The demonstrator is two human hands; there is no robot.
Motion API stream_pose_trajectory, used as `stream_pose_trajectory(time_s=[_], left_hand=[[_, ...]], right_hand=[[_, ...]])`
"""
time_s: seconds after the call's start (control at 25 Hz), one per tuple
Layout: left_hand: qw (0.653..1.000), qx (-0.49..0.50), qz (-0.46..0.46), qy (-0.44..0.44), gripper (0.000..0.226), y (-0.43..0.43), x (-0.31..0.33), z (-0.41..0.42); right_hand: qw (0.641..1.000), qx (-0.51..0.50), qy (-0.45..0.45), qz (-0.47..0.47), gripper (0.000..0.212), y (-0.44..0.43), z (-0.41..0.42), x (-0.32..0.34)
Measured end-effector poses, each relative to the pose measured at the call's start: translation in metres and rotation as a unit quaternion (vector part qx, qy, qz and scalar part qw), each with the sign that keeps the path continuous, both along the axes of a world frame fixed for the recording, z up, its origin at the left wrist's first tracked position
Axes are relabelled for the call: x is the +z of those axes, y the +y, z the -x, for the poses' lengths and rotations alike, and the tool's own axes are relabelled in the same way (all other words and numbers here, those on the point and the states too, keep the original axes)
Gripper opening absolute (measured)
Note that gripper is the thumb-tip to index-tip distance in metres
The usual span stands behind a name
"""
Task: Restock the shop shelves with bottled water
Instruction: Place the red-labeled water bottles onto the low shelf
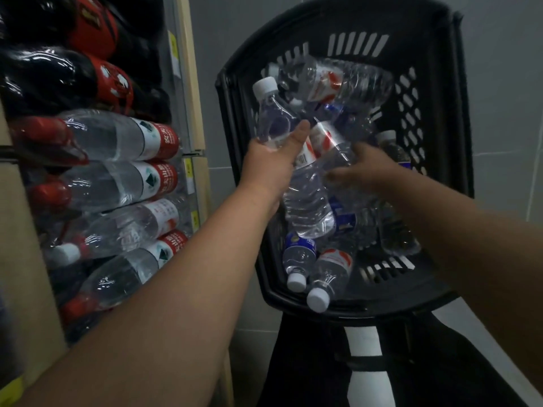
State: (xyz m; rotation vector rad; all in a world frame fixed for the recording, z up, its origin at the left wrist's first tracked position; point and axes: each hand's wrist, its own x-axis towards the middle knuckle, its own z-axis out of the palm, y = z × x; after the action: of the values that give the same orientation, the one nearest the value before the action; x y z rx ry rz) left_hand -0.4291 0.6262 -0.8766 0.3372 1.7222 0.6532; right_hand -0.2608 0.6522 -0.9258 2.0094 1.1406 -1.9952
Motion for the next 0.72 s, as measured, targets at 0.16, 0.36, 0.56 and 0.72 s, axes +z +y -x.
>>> stream_pose_trajectory(time_s=[0.16,0.36,0.56,0.72], left_hand=[[1.0,-0.006,0.01,-0.029,0.039,-0.01,0.016,-0.002],[0.994,0.048,0.067,-0.067,0.06,-0.033,0.055,-0.01],[0.987,0.102,0.047,-0.112,0.067,-0.071,0.08,-0.024],[0.959,0.223,-0.001,-0.176,0.064,-0.125,0.09,-0.043]], right_hand=[[0.992,-0.085,0.079,0.053,0.045,-0.034,-0.023,0.03],[0.978,-0.132,0.154,0.056,0.049,-0.055,-0.034,0.084],[0.976,-0.057,0.207,0.03,0.052,-0.064,-0.038,0.113],[0.974,0.035,0.225,0.013,0.064,-0.078,-0.049,0.134]])
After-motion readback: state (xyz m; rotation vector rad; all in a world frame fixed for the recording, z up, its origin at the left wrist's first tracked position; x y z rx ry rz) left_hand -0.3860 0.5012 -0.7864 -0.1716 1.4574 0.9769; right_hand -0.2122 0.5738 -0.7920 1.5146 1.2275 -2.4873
